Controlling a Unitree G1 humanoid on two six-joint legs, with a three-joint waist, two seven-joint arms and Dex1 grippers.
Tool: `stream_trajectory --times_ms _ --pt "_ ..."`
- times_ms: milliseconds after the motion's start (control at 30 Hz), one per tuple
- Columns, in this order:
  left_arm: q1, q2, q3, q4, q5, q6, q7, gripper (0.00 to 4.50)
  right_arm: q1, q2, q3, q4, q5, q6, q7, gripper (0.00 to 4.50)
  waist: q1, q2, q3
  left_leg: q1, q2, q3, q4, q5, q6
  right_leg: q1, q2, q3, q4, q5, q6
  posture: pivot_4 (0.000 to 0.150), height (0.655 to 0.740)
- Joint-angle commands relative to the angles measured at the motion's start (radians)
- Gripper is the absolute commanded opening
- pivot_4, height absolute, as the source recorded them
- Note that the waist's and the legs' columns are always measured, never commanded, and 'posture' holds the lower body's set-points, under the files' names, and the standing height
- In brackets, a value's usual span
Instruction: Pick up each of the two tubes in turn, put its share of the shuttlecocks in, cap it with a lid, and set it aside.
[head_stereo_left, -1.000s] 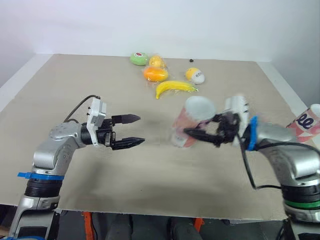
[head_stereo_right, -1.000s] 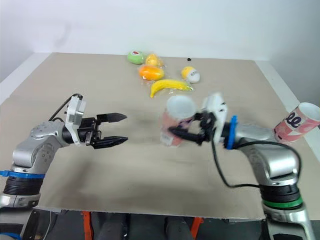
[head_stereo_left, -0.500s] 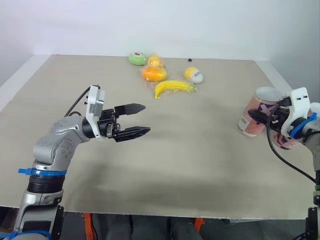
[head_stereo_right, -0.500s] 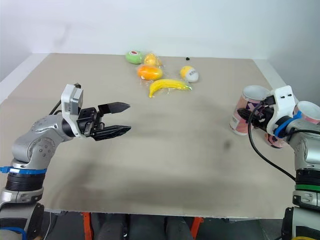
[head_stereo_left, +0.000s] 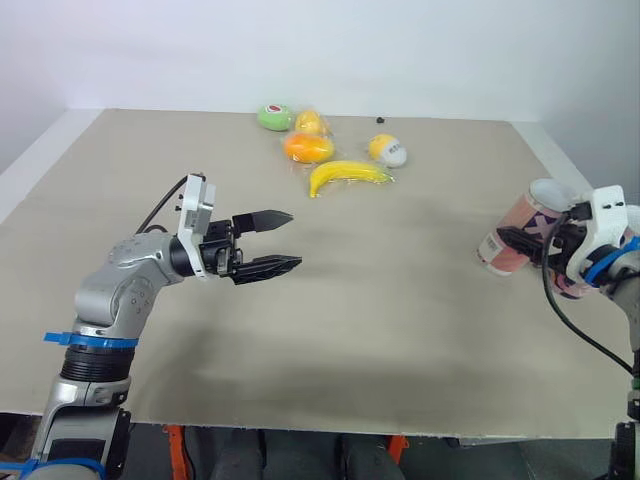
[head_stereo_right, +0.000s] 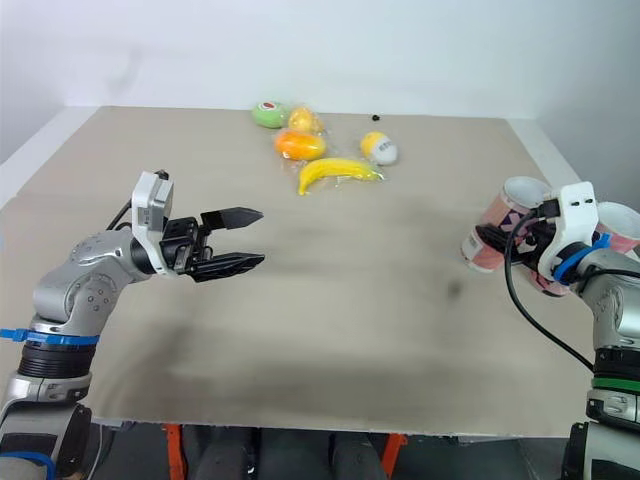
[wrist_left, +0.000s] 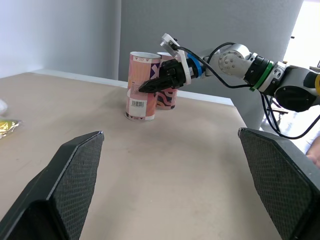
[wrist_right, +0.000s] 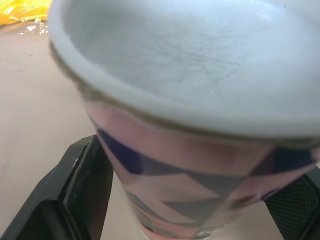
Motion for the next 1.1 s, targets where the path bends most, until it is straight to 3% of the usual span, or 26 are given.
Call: stream_trajectory --times_ms 33,333,1100 --pt "-0.035 0.002 0.007 -0.012 -0.003 -0.007 -0.006 4.50 0.022 -0.034 -0.038 -0.048 0.003 0.007 0.006 4.46 0.000 0.000 0.000 0.000 0.000 0.000 0.000 0.000 0.000 0.000 0.000 0.000 0.000 0.000 0.000 0.150 0.6917" --pt "-0.061 0.005 -0.004 -0.011 -0.006 0.012 -0.008 4.50 0.048 -0.068 0.008 0.001 -0.070 0.009 0.000 4.46 0.000 0.001 0.000 0.000 0.000 0.000 0.000 0.000 0.000 0.000 0.000 0.000 0.000 0.000 0.001 0.150 0.6917" --pt "-0.060 0.041 0.004 -0.048 -0.019 0.071 -0.011 4.50 0.109 -0.104 -0.037 -0.013 -0.092 0.002 0.061 4.46 0.000 0.001 0.000 0.000 0.000 0.000 0.000 0.000 0.000 0.000 0.000 0.000 0.000 0.000 0.001 0.150 0.6917"
